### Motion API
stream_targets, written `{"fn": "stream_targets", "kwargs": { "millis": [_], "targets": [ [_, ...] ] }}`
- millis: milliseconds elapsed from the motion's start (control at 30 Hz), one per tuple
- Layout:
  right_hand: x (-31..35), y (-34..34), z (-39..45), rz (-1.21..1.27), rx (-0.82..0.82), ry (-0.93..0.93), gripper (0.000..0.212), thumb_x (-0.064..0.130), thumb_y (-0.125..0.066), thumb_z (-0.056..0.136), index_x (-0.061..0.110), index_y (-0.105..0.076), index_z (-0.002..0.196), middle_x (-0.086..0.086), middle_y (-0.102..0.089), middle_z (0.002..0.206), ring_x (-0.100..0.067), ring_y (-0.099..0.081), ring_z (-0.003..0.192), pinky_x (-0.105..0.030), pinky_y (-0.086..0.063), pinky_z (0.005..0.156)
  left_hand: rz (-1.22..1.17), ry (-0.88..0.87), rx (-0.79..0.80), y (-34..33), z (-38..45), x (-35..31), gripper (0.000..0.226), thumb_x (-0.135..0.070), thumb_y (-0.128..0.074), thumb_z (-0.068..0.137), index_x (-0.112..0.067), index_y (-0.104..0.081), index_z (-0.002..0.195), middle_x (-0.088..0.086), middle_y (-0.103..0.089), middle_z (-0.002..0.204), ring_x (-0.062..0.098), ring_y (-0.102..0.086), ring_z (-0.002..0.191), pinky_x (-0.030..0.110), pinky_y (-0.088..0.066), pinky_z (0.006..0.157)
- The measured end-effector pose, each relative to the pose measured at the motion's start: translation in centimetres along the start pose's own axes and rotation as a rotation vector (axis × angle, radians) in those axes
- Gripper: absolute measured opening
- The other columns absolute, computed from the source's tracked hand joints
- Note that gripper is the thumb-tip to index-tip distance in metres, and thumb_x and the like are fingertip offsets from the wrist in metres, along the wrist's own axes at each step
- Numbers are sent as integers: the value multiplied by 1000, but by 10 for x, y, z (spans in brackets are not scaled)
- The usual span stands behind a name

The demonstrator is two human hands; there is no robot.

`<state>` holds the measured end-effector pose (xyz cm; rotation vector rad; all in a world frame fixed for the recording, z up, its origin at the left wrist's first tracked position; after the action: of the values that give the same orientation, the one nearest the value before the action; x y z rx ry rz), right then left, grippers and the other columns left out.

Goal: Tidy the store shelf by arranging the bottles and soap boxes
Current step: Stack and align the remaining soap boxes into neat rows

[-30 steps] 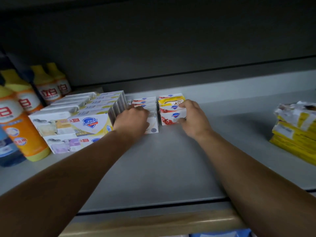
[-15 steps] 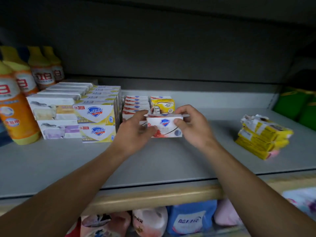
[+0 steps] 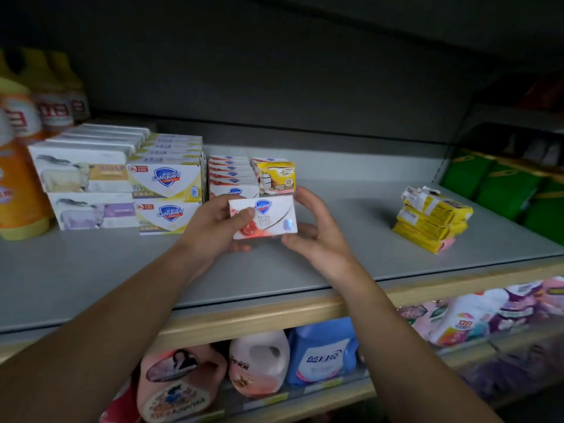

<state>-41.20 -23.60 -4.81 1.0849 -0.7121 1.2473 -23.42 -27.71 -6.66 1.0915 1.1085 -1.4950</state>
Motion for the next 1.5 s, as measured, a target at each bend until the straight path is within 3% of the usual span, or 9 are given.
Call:
{"fn": "stream_targets", "kwargs": {
  "millis": [233,433,567,800,933,1033,1267,1367,1500],
  "targets": [
    [-6,-6,4,-76,52,8,76,-3,-69,85,43,-43,140,2,-63,129,-8,-68,101,-19,-52,83,51,62,16,0,0,2,16,-29,-67,90,-16,-69,99,-1,-76,92,13,-73,72,26,-53,46],
    [-16,5,6,-13,-120,-110,32,43,-69,76,25,-70,102,-1,-71,85,-13,-64,72,-31,-54,73,-102,74,46,-5,-6,-7,19,-33,-63,91,-19,-74,87,5,-70,82,20,-64,60,34,-58,57],
    [-20,11,3,-69,-190,-257,56,72,-45,72,24,-73,76,-5,-65,56,-12,-57,49,-25,-43,47,6,53,6,-2,-8,-7,25,-41,-63,90,-18,-72,92,2,-71,78,18,-59,60,33,-55,57],
    [-30,9,9,-145,-166,-407,73,79,-31,70,17,-69,67,-8,-66,58,-12,-54,45,-25,-46,56,133,100,-80,4,-4,-3,47,-60,-60,84,-16,-73,89,4,-71,81,16,-59,54,28,-49,50],
    [-27,13,7,-9,-201,-315,45,66,-49,78,27,-71,76,0,-66,62,-13,-51,45,-21,-39,42,94,69,-20,1,-3,-4,24,-46,-67,86,-24,-74,91,-2,-71,87,17,-57,52,28,-50,49],
    [-25,14,6,279,-175,-224,15,27,-61,92,20,-70,102,-8,-69,90,-16,-57,58,-23,-46,50,19,64,97,-7,-5,-5,21,-19,-71,86,-20,-69,106,2,-72,93,19,-62,57,30,-54,52],
    [-21,14,8,276,-171,-103,29,7,-56,96,30,-68,110,5,-71,100,-13,-68,89,-31,-54,72,94,-41,3,-3,-6,-10,27,-19,-63,92,-16,-62,119,10,-67,114,24,-72,93,42,-61,66],
    [-21,16,8,175,-171,-43,53,-3,-64,84,40,-59,116,14,-65,114,-4,-66,96,-18,-51,74,144,-76,-36,2,-4,-12,44,-17,-67,89,-13,-56,132,9,-65,123,23,-68,103,44,-60,76],
    [-26,13,10,40,-158,-78,62,-13,-66,78,33,-56,118,6,-67,114,-6,-67,97,-26,-56,83,244,-213,22,-2,-9,-26,27,-11,-72,84,-25,-71,107,-7,-74,105,12,-69,100,28,-58,84]
  ]
}}
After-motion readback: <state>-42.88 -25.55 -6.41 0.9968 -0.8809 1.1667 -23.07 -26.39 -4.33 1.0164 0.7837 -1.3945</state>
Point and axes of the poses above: each hand's wrist, its own z-axis towards the middle knuckle, its own y-axis out of the back of the hand, x = y × z, the point moved 8 cm from there along z, towards the middle knuckle
